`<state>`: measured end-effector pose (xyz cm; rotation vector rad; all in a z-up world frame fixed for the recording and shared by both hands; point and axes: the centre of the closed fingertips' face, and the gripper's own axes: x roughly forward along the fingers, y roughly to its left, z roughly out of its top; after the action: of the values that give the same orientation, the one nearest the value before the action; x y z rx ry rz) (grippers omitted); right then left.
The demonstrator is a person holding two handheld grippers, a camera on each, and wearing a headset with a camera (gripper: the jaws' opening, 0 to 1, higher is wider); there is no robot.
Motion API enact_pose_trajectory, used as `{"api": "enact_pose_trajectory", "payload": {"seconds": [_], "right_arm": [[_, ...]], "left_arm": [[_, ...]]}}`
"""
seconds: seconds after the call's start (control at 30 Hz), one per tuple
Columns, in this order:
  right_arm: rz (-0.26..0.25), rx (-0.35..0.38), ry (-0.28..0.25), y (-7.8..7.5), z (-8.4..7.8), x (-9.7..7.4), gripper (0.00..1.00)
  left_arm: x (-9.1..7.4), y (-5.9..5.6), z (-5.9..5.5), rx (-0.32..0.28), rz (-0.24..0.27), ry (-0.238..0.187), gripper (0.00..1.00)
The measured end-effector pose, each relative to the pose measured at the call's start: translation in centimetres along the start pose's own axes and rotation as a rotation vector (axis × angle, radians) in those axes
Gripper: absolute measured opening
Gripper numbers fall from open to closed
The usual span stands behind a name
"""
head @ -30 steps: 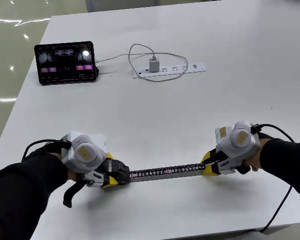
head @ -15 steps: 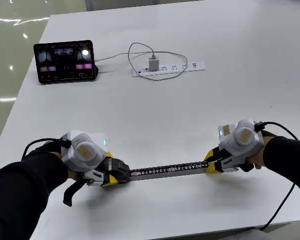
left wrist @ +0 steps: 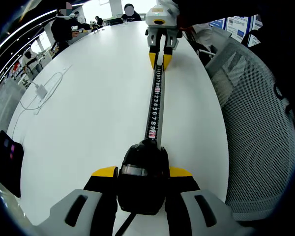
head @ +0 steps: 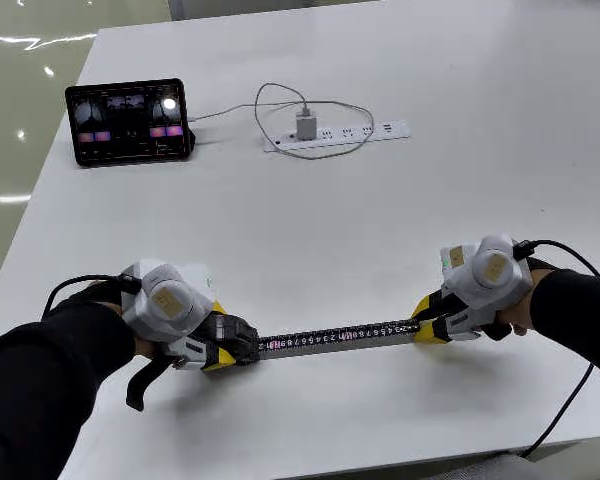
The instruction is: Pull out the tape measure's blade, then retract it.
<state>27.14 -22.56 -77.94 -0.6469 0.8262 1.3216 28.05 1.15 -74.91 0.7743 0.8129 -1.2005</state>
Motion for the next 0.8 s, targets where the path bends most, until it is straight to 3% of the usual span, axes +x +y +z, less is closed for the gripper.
{"api": "enact_pose_trajectory", "payload": {"seconds": [0.8], "right_arm": [[0.001,0.016,0.009,0.23,0.09,-0.3,0.11]], "left_arm": [[-0.07,0.03,0.04,-0.005,-0.004,-0.011,0.32]]}}
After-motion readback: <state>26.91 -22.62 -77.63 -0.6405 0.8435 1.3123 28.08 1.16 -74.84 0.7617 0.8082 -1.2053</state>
